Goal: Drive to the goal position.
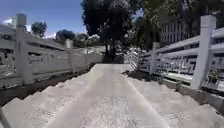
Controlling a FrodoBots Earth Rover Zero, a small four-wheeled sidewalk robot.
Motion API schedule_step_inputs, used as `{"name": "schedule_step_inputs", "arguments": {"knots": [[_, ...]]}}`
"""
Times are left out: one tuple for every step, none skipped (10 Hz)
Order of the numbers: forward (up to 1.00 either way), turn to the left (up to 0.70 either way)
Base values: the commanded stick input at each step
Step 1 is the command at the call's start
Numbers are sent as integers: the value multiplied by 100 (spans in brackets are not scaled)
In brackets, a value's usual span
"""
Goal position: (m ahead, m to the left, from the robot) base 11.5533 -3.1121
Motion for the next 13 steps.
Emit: {"name": "schedule_step_inputs", "arguments": {"knots": [[45,0],[45,0],[45,0],[45,0],[45,0],[45,0],[45,0],[45,0],[45,0],[45,0],[45,0],[45,0],[45,0]]}}
